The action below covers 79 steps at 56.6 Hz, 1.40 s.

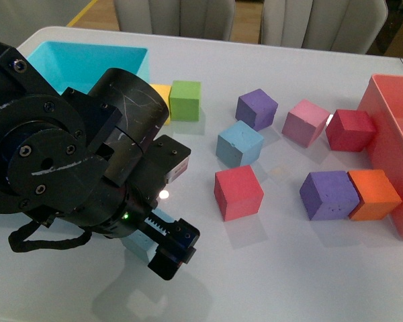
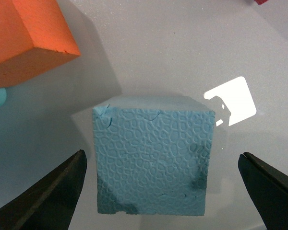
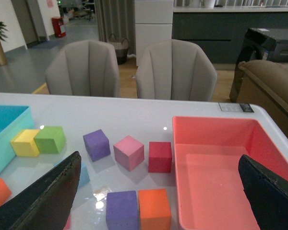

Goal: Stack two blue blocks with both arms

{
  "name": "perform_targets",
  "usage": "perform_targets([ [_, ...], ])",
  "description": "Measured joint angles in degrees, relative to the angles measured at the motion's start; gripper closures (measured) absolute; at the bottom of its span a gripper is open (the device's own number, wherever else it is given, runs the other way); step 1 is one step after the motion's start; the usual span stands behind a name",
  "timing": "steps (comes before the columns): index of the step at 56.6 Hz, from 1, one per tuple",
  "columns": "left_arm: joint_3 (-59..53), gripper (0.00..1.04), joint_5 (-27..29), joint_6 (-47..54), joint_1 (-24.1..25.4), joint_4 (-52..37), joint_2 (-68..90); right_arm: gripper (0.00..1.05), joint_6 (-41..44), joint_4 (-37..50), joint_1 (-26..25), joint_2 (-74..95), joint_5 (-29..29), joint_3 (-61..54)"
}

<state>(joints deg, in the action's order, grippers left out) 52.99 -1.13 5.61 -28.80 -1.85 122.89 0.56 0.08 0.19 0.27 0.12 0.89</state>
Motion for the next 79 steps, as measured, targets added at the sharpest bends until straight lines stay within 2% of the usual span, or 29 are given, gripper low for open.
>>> perform_targets([
  [20,0.7,0.10,0.0,0.2,0.0,0.0,2.1,0.09,0.0,0.0,0.0,0.0,0.0,0.0],
  [34,0.8,0.46,0.9,0.2,-0.3,0.0,2.1,0.09,0.0,0.0,0.0,0.0,0.0,0.0],
  [46,-0.7,0.61,1.1,-0.9,-1.6,0.3,-0.4,0.09,0.0,0.0,0.0,0.0,0.0,0.0],
  [62,-1.0,0.65,1.2,0.7,-1.7,5.4,-11.0,0.09,0.0,0.0,0.0,0.0,0.0,0.0],
  [79,19.7,0.65,0.7,6.1,-2.0,15.6,-7.0,0.09,0.0,0.0,0.0,0.0,0.0,0.0],
])
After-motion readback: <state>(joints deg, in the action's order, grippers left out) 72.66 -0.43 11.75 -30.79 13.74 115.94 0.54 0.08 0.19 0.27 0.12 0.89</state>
